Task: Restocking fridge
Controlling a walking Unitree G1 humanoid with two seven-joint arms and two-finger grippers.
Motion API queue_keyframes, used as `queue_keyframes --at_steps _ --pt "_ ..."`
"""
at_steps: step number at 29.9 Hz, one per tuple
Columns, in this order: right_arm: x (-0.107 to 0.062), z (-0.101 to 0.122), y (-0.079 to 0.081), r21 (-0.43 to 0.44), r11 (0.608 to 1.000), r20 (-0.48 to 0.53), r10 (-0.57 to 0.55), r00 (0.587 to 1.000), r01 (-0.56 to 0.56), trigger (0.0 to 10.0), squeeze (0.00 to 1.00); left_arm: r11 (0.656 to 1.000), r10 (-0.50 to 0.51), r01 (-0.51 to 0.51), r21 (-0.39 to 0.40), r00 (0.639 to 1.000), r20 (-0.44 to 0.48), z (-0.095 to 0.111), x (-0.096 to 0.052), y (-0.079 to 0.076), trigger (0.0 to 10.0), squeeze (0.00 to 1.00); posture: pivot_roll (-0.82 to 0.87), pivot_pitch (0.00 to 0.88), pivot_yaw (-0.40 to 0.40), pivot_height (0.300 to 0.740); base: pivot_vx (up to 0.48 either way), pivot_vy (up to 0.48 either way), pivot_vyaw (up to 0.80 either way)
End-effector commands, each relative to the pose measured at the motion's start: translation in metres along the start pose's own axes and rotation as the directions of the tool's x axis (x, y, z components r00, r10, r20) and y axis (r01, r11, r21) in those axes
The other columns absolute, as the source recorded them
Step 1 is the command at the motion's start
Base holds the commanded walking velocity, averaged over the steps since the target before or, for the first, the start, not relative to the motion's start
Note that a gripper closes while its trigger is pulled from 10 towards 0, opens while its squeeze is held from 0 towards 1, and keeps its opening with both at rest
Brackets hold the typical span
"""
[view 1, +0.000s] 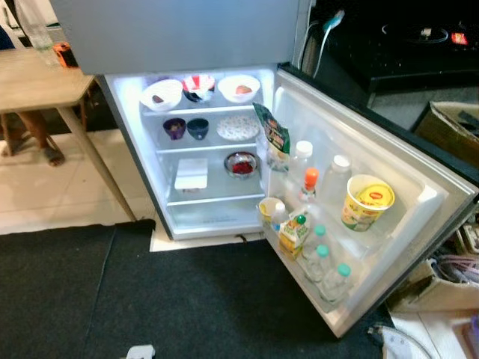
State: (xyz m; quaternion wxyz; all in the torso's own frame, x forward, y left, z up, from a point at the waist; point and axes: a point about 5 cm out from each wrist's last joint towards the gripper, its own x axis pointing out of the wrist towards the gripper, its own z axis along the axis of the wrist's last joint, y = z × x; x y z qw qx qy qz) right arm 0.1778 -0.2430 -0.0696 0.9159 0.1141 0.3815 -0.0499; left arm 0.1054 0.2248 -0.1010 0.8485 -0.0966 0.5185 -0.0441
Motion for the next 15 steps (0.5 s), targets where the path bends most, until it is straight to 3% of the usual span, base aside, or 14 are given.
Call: queue_keyframes --at_steps 1,4,7,8,9,13,15 --pt "0.002 0.026 -0.01 0.067 0.997 0.105 -0.052 0.993 0.046 10.0 0.0 1.0 -0.016 0.015 -0.008 0.999 -0.038 -0.011 -0.001 -0.003 10.0 0.0 -0.07 0.068 0.006 0.74 0.0 0.0 0.0" --pt "0.002 0.07 -0.026 0.135 0.985 0.242 -0.137 0.961 0.107 10.0 0.0 1.0 -0.015 0.015 -0.008 0.999 -0.04 -0.011 -0.001 -0.003 10.0 0.0 -0.07 0.073 0.007 0.74 0.0 0.0 0.0" --pt "-0.001 0.093 -0.037 0.155 0.976 0.3 -0.196 0.933 0.155 10.0 0.0 1.0 -0.017 0.016 -0.008 0.999 -0.041 -0.011 -0.001 -0.003 10.0 0.0 -0.07 0.073 0.007 0.74 0.0 0.0 0.0" --pt "-0.003 0.1 -0.042 0.163 0.97 0.314 -0.225 0.922 0.181 4.0 0.0 1.0 -0.017 0.016 -0.009 0.999 -0.041 -0.012 -0.001 -0.003 10.0 0.0 -0.06 0.074 0.002 0.74 0.0 0.0 0.0" --pt "-0.006 0.106 -0.049 0.171 0.962 0.325 -0.26 0.909 0.214 0.0 0.0 1.0 -0.016 0.016 -0.011 0.999 -0.041 -0.012 -0.001 -0.003 10.0 0.0 -0.06 0.074 0.002 0.74 0.0 0.0 0.0" --pt "-0.014 0.105 -0.068 0.158 0.925 0.297 -0.378 0.877 0.346 0.0 0.0 1.0 -0.015 0.014 -0.015 0.999 -0.041 -0.013 -0.001 -0.003 10.0 0.0 -0.06 0.074 0.002 0.74 0.0 0.0 0.0" --pt "-0.021 0.096 -0.082 0.16 0.885 0.249 -0.464 0.85 0.437 0.0 0.0 1.0 -0.016 0.015 -0.016 0.999 -0.044 -0.014 -0.001 -0.004 10.0 0.0 -0.06 0.074 0.002 0.74 0.0 0.0 0.0"
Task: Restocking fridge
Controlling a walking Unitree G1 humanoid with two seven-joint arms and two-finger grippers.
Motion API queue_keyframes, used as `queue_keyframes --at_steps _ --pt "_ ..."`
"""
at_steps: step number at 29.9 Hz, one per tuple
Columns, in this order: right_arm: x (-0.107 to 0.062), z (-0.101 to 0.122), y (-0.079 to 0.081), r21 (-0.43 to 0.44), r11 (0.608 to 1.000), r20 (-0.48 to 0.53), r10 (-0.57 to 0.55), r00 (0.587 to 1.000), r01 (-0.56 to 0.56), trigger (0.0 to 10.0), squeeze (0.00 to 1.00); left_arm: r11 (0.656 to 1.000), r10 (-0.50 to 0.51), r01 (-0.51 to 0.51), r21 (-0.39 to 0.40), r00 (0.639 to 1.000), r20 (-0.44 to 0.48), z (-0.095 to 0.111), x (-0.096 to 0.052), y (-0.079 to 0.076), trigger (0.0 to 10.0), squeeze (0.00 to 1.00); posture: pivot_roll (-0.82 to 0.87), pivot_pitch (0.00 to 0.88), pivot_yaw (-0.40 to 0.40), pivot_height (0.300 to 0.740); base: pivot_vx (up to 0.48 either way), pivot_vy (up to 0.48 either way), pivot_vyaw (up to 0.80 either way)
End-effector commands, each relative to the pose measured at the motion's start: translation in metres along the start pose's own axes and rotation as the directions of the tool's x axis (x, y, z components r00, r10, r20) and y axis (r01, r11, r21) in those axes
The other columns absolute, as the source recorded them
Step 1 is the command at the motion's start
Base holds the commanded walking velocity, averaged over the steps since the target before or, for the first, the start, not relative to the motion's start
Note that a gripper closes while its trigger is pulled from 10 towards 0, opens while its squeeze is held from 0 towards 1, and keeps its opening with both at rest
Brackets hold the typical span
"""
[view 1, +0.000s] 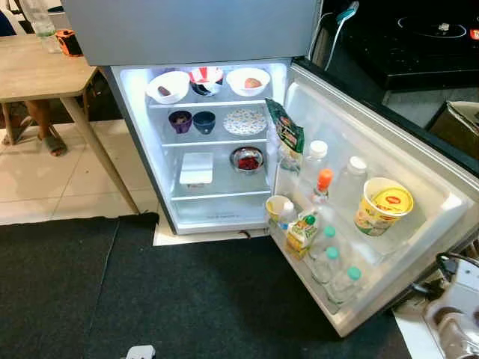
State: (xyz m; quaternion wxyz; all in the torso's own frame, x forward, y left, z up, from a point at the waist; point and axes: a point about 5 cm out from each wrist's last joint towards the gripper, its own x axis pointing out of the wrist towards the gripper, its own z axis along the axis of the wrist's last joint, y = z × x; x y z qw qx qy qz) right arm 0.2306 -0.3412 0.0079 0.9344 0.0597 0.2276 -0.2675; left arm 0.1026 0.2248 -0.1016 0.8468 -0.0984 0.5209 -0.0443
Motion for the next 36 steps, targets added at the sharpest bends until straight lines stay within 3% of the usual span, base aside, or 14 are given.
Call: queue_keyframes --at_steps 1,7,8,11,13,18,25,27,28,30,32,34,35,36 --pt "-0.007 -0.018 -0.022 -0.014 0.993 -0.078 -0.119 0.99 0.119 0.0 0.0 1.0 -0.015 0.015 -0.013 0.999 -0.04 -0.012 0.0 -0.004 10.0 0.0 -0.06 0.077 0.002 0.74 0.0 0.0 0.0" --pt "-0.013 -0.016 -0.05 -0.015 0.96 -0.07 -0.281 0.957 0.281 0.0 0.0 1.0 -0.017 0.017 -0.012 0.999 -0.043 -0.013 -0.001 -0.004 10.0 0.0 -0.06 0.077 0.004 0.74 0.0 0.0 0.0" --pt "-0.012 -0.008 -0.055 0.075 0.95 -0.037 -0.3 0.953 0.302 9.6 0.0 1.0 -0.016 0.016 -0.01 0.999 -0.042 -0.013 -0.001 -0.004 10.0 0.0 -0.06 0.079 0.008 0.74 0.0 0.0 0.0" --pt "-0.011 0.001 -0.058 0.176 0.935 -0.003 -0.311 0.95 0.307 10.0 0.0 1.0 -0.014 0.014 -0.008 0.999 -0.041 -0.012 -0.001 -0.003 10.0 0.0 -0.06 0.08 0.011 0.74 0.0 0.0 0.0" --pt "-0.001 0.048 -0.057 0.5 0.854 0.183 -0.266 0.947 0.143 10.0 0.0 1.0 -0.01 0.01 -0.002 0.999 -0.039 -0.011 -0.002 0.0 10.0 0.0 -0.06 0.08 0.017 0.74 0.0 0.0 0.0" --pt "0.003 0.081 -0.051 0.59 0.807 0.328 -0.198 0.924 -0.036 10.0 0.0 1.0 -0.012 0.012 -0.002 0.999 -0.038 -0.01 -0.002 -0.001 10.0 0.0 -0.06 0.08 0.017 0.74 0.0 0.0 0.0" --pt "0.007 0.102 -0.031 0.533 0.816 0.435 -0.035 0.9 -0.226 10.0 0.0 1.0 -0.017 0.016 -0.004 0.999 -0.041 -0.012 -0.001 -0.003 10.0 0.0 -0.07 0.082 0.012 0.74 0.0 0.0 0.0" --pt "0.008 0.103 -0.003 0.443 0.785 0.466 0.21 0.86 -0.432 10.0 0.0 1.0 -0.02 0.02 -0.004 0.999 -0.044 -0.013 -0.001 -0.005 10.0 0.0 -0.08 0.08 0.009 0.74 0.0 0.0 0.0" --pt "0.008 0.103 -0.003 0.443 0.785 0.466 0.21 0.86 -0.432 10.0 0.0 1.0 -0.02 0.02 -0.004 0.999 -0.044 -0.013 -0.001 -0.005 10.0 0.0 -0.08 0.08 0.009 0.74 0.0 0.0 0.0" --pt "0.006 0.095 0.023 0.349 0.716 0.464 0.428 0.776 -0.604 10.0 0.0 1.0 -0.022 0.021 -0.003 0.999 -0.045 -0.013 0.0 -0.006 10.0 0.0 -0.08 0.079 0.005 0.74 0.0 0.0 0.0" --pt "0.006 0.095 0.023 0.349 0.716 0.464 0.428 0.776 -0.604 10.0 0.0 1.0 -0.022 0.021 -0.003 0.999 -0.045 -0.013 0.0 -0.006 10.0 0.0 -0.08 0.079 0.005 0.74 0.0 0.0 0.0" --pt "-0.001 0.085 0.046 0.241 0.617 0.438 0.619 0.652 -0.749 10.0 0.0 1.0 -0.023 0.023 0.0 0.999 -0.046 -0.013 0.0 -0.006 10.0 0.0 -0.08 0.077 0.005 0.74 0.0 0.0 0.0" --pt "-0.001 0.085 0.046 0.241 0.617 0.438 0.619 0.652 -0.749 10.0 0.0 1.0 -0.023 0.023 0.0 0.999 -0.046 -0.013 0.0 -0.006 10.0 0.0 -0.08 0.077 0.005 0.74 0.0 0.0 0.0" --pt "-0.007 0.078 0.06 0.178 0.535 0.397 0.729 0.557 -0.826 10.0 0.0 1.0 -0.024 0.025 0.003 0.999 -0.047 -0.013 0.0 -0.007 10.0 0.0 -0.08 0.075 0.006 0.74 0.0 0.0 0.0"
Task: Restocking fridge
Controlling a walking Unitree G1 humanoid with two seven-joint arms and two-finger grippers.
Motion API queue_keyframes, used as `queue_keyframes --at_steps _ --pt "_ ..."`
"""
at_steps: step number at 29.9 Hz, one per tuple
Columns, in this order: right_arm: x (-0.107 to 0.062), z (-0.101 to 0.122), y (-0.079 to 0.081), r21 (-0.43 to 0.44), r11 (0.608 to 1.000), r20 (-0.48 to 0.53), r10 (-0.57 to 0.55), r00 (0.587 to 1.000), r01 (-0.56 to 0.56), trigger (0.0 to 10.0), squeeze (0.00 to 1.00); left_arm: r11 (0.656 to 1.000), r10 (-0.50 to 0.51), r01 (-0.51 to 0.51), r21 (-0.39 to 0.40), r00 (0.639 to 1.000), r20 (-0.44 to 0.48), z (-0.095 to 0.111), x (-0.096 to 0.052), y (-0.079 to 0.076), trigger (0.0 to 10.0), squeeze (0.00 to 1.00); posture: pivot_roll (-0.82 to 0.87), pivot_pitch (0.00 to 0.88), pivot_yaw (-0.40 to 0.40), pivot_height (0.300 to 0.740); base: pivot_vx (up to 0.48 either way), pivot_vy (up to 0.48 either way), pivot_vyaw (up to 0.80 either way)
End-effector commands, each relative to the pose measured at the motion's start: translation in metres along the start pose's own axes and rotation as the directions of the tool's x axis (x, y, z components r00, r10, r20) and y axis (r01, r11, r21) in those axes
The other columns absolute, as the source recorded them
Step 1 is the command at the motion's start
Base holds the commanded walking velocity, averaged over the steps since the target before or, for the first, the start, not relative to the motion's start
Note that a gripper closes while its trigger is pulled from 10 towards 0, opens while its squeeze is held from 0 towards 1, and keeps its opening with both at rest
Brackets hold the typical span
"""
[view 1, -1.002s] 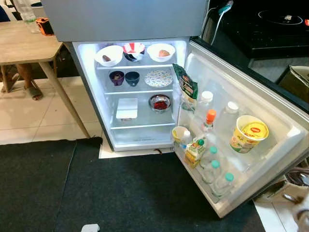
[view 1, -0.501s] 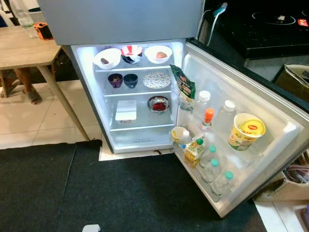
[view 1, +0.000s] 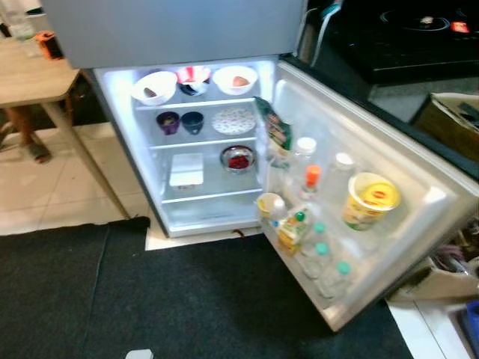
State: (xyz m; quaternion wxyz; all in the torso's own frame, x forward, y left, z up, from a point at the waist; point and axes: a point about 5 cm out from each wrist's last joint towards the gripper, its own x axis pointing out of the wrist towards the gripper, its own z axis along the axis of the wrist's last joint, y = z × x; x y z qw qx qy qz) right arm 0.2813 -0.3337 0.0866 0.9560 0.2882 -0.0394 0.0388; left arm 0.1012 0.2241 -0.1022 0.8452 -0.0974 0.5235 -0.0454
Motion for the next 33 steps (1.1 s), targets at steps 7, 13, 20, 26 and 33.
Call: queue_keyframes --at_steps 7,13,20,26,33 --pt "0.002 -0.053 0.055 0.109 0.875 -0.284 0.482 0.829 -0.472 10.0 0.0 1.0 -0.025 0.025 0.006 0.999 -0.043 -0.01 0.0 -0.006 10.0 0.0 -0.09 0.075 0.004 0.74 0.0 0.0 0.0" --pt "-0.011 -0.06 0.098 0.311 0.679 -0.225 0.733 0.642 -0.665 10.0 0.0 1.0 -0.027 0.028 0.008 0.999 -0.043 -0.01 0.0 -0.006 10.0 0.0 -0.09 0.082 0.004 0.74 0.0 0.0 0.0" --pt "-0.01 -0.091 0.108 0.3 0.7 -0.252 0.714 0.653 -0.649 10.0 0.0 0.999 -0.033 0.033 0.004 0.998 -0.048 -0.012 0.001 -0.007 10.0 0.0 -0.09 0.085 0.001 0.74 0.0 0.0 0.0" --pt "-0.023 -0.116 0.027 -0.221 0.975 -0.426 -0.131 0.895 0.037 10.0 0.0 1.0 -0.031 0.031 -0.003 0.999 -0.045 -0.012 0.001 -0.008 10.0 0.0 -0.08 0.079 -0.003 0.74 0.0 0.0 0.0" --pt "-0.069 -0.128 -0.004 -0.421 0.868 -0.428 -0.447 0.786 0.264 10.0 0.0 1.0 -0.029 0.029 -0.001 0.999 -0.038 -0.009 0.003 -0.011 10.0 0.0 -0.08 0.069 -0.004 0.74 0.0 0.0 0.0"
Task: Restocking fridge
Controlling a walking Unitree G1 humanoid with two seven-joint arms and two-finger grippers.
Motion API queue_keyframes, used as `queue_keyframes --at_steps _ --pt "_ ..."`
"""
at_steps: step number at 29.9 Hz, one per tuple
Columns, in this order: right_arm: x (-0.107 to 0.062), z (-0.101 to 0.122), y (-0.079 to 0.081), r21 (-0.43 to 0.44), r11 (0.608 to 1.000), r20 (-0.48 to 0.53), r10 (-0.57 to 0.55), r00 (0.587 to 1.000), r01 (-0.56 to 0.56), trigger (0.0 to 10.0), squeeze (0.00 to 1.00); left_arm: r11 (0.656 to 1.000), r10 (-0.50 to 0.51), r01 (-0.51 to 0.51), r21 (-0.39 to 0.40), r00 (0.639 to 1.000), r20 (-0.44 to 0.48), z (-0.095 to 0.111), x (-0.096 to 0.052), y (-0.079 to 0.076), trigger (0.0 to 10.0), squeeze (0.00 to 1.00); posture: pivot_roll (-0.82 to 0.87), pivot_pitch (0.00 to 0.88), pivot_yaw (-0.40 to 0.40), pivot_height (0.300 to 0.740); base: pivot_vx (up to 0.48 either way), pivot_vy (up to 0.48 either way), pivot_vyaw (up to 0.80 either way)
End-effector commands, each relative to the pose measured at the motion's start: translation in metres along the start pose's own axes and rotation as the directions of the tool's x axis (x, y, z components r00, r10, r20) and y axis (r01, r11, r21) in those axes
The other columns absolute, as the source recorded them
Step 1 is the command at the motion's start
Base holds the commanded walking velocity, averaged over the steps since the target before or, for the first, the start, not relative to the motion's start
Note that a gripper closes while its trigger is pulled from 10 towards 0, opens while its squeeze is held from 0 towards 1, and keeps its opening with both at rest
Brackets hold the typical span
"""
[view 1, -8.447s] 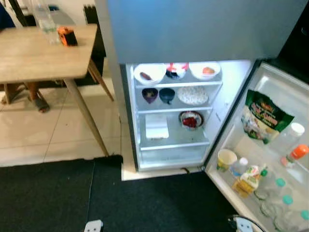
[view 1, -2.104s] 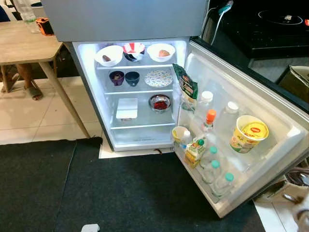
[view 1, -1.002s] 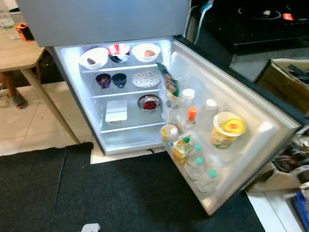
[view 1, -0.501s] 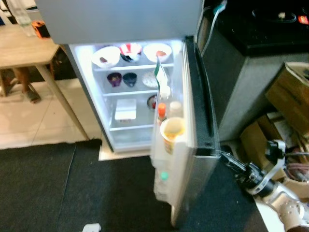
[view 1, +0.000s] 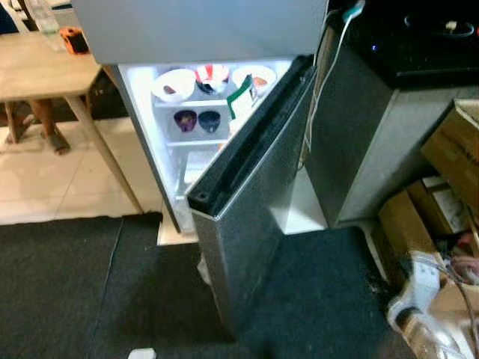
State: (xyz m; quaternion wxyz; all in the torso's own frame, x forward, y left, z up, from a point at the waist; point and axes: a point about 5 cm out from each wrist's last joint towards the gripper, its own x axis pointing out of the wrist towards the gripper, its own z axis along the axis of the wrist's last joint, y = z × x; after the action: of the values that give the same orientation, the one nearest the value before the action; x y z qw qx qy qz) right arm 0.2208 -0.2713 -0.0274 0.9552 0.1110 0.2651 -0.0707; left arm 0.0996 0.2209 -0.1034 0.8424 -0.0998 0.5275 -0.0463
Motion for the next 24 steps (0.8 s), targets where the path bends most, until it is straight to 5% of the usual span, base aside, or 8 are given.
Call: queue_keyframes --at_steps 1,5,11,16,24 --pt "-0.005 -0.018 0.0 0.024 1.0 -0.069 0.003 0.998 -0.001 10.0 0.0 1.0 -0.025 0.025 0.004 0.999 -0.026 -0.006 0.003 -0.009 10.0 0.0 -0.08 0.064 -0.004 0.74 0.0 0.0 0.0" --pt "-0.028 -0.065 -0.008 0.147 0.989 -0.249 0.024 0.968 0.013 10.0 0.0 1.0 -0.019 0.02 0.015 1.0 -0.014 0.001 0.006 -0.012 10.0 0.0 -0.07 0.041 -0.016 0.74 0.0 0.0 0.16" --pt "-0.05 -0.101 -0.012 0.057 0.996 -0.38 -0.041 0.924 0.068 10.0 0.0 1.0 -0.014 0.014 0.024 1.0 0.004 0.009 0.009 -0.016 10.0 0.0 -0.06 0.037 -0.018 0.74 0.0 0.0 0.64" --pt "-0.051 -0.106 -0.007 -0.053 0.998 -0.413 -0.047 0.909 0.027 10.0 0.0 0.999 -0.001 0.001 0.052 1.0 -0.002 0.01 0.011 -0.019 10.0 0.0 -0.08 0.034 -0.014 0.74 0.0 0.0 0.64" --pt "-0.046 -0.101 -0.003 -0.109 0.993 -0.421 -0.011 0.907 -0.038 10.0 0.0 0.999 -0.002 0.002 0.049 1.0 0.002 0.011 0.012 -0.022 10.0 0.0 -0.08 0.037 -0.032 0.74 0.0 0.0 0.64"
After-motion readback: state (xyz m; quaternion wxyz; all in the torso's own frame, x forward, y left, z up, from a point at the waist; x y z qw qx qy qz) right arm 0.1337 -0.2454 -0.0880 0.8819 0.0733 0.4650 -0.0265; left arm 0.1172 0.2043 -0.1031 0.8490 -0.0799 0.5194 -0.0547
